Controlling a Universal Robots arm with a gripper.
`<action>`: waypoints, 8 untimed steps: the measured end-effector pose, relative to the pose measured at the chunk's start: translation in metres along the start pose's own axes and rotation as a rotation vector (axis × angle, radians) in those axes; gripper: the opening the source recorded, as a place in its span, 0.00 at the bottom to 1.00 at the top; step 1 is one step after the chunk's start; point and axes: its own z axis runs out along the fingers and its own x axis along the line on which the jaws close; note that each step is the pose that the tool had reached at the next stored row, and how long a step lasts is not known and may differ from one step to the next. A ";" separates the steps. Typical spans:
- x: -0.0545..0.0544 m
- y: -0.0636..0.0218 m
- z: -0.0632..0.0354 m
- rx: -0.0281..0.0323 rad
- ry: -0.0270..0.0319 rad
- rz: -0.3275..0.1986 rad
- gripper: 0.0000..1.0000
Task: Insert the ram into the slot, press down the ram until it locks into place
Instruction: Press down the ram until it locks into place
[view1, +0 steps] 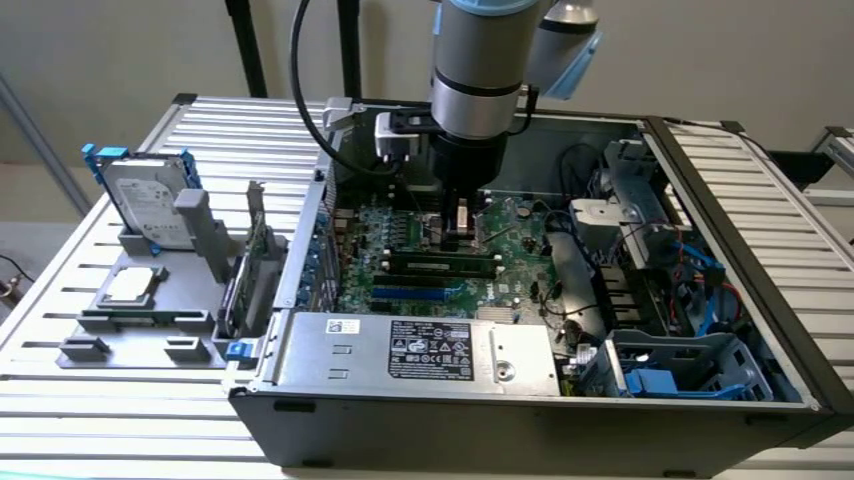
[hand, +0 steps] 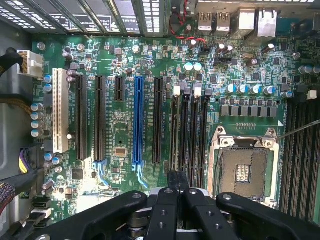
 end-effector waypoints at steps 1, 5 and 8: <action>0.000 0.0000 0.0000 0.0000 0.0000 0.000 0.10; 0.000 -0.0001 0.0021 0.0000 0.0000 0.000 0.10; -0.001 -0.0001 0.0068 -0.0018 0.0000 0.000 0.10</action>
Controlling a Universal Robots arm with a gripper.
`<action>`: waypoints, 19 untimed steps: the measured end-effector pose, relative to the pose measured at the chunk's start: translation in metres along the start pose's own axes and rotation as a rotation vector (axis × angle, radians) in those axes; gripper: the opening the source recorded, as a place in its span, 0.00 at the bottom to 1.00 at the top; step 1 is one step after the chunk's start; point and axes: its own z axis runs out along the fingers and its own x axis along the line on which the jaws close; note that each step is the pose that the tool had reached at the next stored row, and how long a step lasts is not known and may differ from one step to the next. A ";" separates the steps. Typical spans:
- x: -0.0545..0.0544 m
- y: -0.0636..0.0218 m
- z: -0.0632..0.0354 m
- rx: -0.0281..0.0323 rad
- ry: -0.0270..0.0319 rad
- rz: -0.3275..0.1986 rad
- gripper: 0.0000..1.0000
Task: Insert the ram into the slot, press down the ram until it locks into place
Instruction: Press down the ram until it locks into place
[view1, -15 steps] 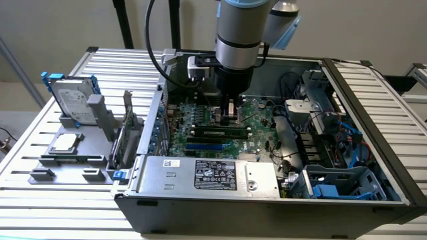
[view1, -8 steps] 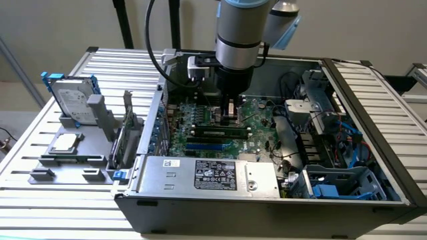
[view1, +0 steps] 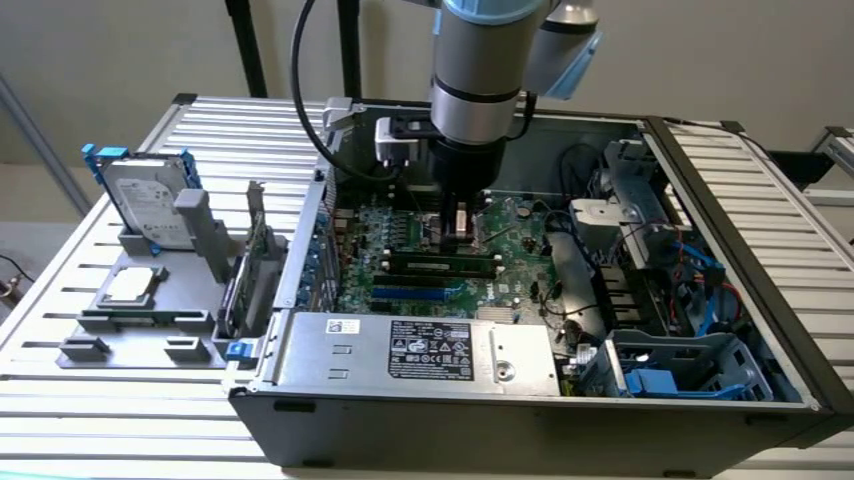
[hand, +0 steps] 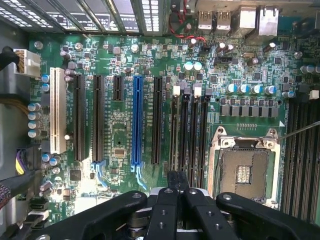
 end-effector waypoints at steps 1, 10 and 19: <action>0.000 0.0000 0.0013 -0.0012 0.0001 0.000 0.10; -0.002 -0.0004 0.0145 -0.0128 0.0012 0.000 0.10; -0.003 -0.0012 0.0019 -0.0200 -0.0001 0.000 0.10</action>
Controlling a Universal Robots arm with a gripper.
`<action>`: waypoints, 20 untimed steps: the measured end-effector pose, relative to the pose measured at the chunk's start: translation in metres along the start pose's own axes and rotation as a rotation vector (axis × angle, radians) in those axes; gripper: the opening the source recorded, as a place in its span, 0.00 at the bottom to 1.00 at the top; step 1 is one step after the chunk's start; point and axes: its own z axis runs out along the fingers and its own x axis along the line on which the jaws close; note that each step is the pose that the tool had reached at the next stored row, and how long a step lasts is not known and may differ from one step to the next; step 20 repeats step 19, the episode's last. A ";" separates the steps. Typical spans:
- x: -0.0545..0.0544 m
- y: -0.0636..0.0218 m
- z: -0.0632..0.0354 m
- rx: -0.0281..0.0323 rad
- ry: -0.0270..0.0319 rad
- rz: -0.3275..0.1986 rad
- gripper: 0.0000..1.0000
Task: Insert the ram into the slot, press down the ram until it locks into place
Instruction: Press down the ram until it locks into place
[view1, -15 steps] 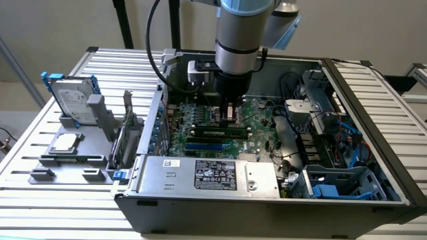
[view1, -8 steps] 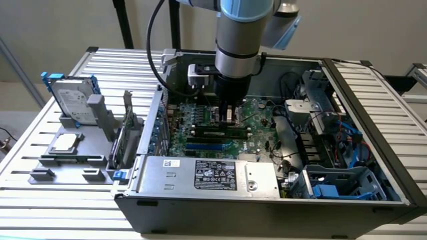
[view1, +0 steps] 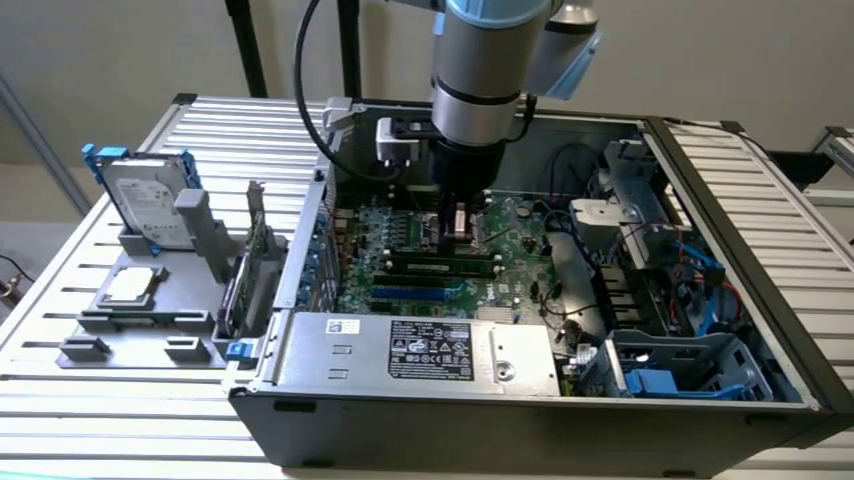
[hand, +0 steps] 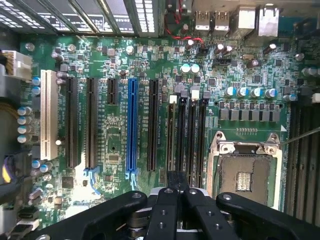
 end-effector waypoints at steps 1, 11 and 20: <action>0.000 -0.0004 -0.0042 -0.0009 -0.0001 0.000 0.10; 0.001 -0.0037 -0.0145 -0.0044 0.0000 0.000 0.10; 0.001 -0.0037 -0.0145 -0.0044 -0.0001 0.000 0.10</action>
